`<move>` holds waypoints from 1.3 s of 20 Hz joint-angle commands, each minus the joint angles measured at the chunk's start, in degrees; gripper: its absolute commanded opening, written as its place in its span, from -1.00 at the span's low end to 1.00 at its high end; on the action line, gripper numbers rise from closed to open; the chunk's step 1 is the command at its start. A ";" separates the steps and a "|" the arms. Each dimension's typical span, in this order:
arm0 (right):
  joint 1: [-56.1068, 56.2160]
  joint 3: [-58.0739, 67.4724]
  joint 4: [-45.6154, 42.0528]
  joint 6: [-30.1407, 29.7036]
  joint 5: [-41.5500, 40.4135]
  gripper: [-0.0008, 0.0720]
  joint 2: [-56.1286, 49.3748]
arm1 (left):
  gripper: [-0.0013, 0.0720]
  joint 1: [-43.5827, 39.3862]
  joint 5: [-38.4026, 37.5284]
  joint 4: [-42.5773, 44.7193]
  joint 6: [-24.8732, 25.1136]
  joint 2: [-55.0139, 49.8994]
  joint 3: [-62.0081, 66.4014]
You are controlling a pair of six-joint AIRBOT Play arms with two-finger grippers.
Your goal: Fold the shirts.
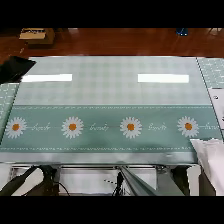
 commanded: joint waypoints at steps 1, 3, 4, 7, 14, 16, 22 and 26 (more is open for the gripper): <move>18.01 8.15 29.05 -3.32 -9.81 0.32 -4.55 | 0.91 -5.75 4.35 2.12 6.03 -0.04 0.55; 33.86 11.02 33.22 -2.38 -15.41 0.32 -7.32 | 0.91 -12.07 7.98 11.23 -2.27 -0.04 1.97; 41.83 11.61 33.24 -1.11 -18.47 0.32 -8.76 | 0.91 -15.37 8.52 18.53 -10.34 -0.07 3.19; 59.01 11.80 31.87 2.47 -22.73 0.62 -13.09 | 0.91 -24.06 3.69 42.86 -30.21 -0.09 7.52; 69.00 11.78 26.84 3.10 -13.20 0.67 -17.27 | 0.89 -33.97 -5.18 56.92 -39.06 -0.85 9.42; 68.98 11.78 26.75 3.06 -11.87 0.67 -17.27 | 0.89 -33.88 -5.09 56.94 -39.06 -0.85 9.42; 68.94 11.78 26.77 3.06 -12.20 0.67 -17.27 | 0.89 -33.88 -5.09 56.94 -39.06 -0.85 9.42; 68.94 11.78 26.77 3.06 -12.26 0.67 -17.27 | 0.89 -33.88 -5.09 56.94 -39.06 -0.85 9.42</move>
